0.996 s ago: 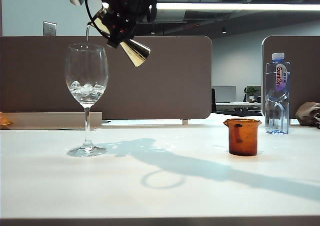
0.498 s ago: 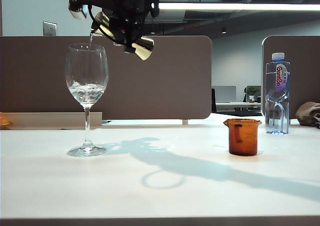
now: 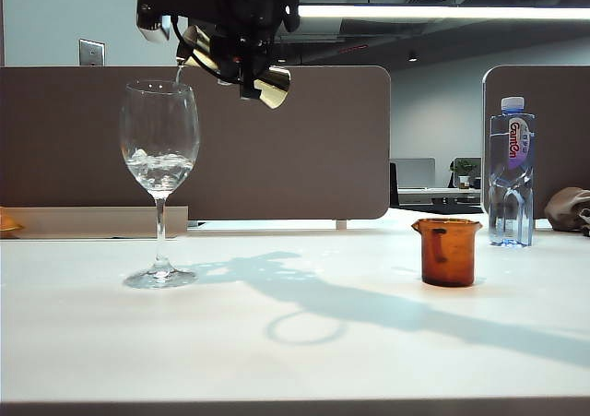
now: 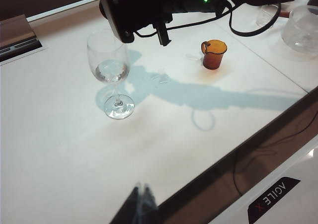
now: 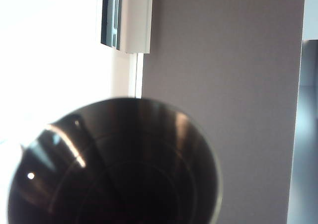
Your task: Pick up the small amber measuring cup and pour the water in it into the jigger, then pick up the jigger and pour the water in it into the wine glass.
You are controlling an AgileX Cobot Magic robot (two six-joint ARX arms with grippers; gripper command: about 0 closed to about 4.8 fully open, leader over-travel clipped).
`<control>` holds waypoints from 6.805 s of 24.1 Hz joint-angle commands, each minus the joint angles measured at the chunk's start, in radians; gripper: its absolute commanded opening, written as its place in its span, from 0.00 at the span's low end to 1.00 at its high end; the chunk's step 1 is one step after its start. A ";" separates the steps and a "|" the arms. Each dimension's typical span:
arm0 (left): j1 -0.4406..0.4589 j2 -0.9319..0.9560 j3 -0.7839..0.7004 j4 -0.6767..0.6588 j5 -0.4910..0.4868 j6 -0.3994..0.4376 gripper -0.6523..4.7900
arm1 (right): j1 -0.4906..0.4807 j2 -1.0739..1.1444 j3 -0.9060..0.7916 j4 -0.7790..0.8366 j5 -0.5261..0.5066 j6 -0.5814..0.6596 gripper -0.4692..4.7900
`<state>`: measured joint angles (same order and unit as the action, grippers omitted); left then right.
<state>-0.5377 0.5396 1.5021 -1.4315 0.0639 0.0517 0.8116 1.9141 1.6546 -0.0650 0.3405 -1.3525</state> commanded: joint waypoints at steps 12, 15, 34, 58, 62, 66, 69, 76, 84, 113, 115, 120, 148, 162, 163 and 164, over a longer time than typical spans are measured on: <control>0.002 0.000 0.003 -0.003 0.001 -0.003 0.12 | 0.006 -0.005 0.007 0.102 -0.006 -0.195 0.09; 0.002 0.000 0.003 -0.003 0.001 -0.003 0.12 | 0.013 -0.005 0.007 0.134 -0.018 -0.183 0.09; 0.002 0.000 0.003 -0.003 0.002 -0.003 0.12 | -0.102 -0.024 0.005 -0.150 -0.246 1.108 0.09; 0.002 0.000 0.003 -0.003 0.001 -0.003 0.12 | -0.172 -0.439 -0.833 0.585 -0.264 1.417 0.09; 0.002 0.000 0.003 -0.003 0.001 -0.003 0.12 | -0.171 -0.408 -0.872 0.627 -0.253 1.416 0.09; 0.002 0.000 0.003 -0.003 0.001 -0.003 0.12 | -0.171 -0.344 -0.872 0.701 -0.254 1.416 0.09; 0.002 0.000 0.003 -0.003 0.002 -0.003 0.12 | -0.171 -0.293 -0.871 0.770 -0.254 1.417 0.09; 0.002 0.000 0.003 -0.003 0.002 -0.003 0.12 | -0.169 -0.133 -0.869 0.917 -0.254 1.444 0.09; 0.002 0.000 0.003 -0.003 0.001 -0.003 0.12 | -0.169 -0.056 -0.866 0.962 -0.253 1.458 0.09; 0.002 0.000 0.003 -0.003 0.001 -0.003 0.12 | -0.168 0.000 -0.866 0.948 -0.253 1.457 0.09; 0.002 0.000 0.003 -0.003 0.001 -0.003 0.12 | -0.167 0.002 -0.867 0.938 -0.253 1.457 0.14; 0.002 0.000 0.003 -0.003 0.001 -0.003 0.12 | -0.167 0.001 -0.867 0.898 -0.227 1.456 0.33; 0.002 0.000 0.003 -0.003 0.002 -0.003 0.12 | -0.153 -0.058 -0.866 0.843 -0.204 1.457 0.77; 0.002 0.000 0.003 -0.003 0.002 -0.003 0.12 | -0.144 -0.157 -0.867 0.678 -0.179 1.456 0.95; 0.002 0.000 0.003 -0.003 0.002 -0.003 0.12 | -0.138 -0.167 -0.868 0.665 -0.156 1.456 0.95; 0.002 0.000 0.003 -0.003 0.002 -0.003 0.12 | -0.134 -0.176 -0.868 0.655 -0.155 1.456 0.96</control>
<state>-0.5377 0.5396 1.5021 -1.4315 0.0639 0.0517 0.6685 1.7554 0.7830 0.6003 0.1673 0.1036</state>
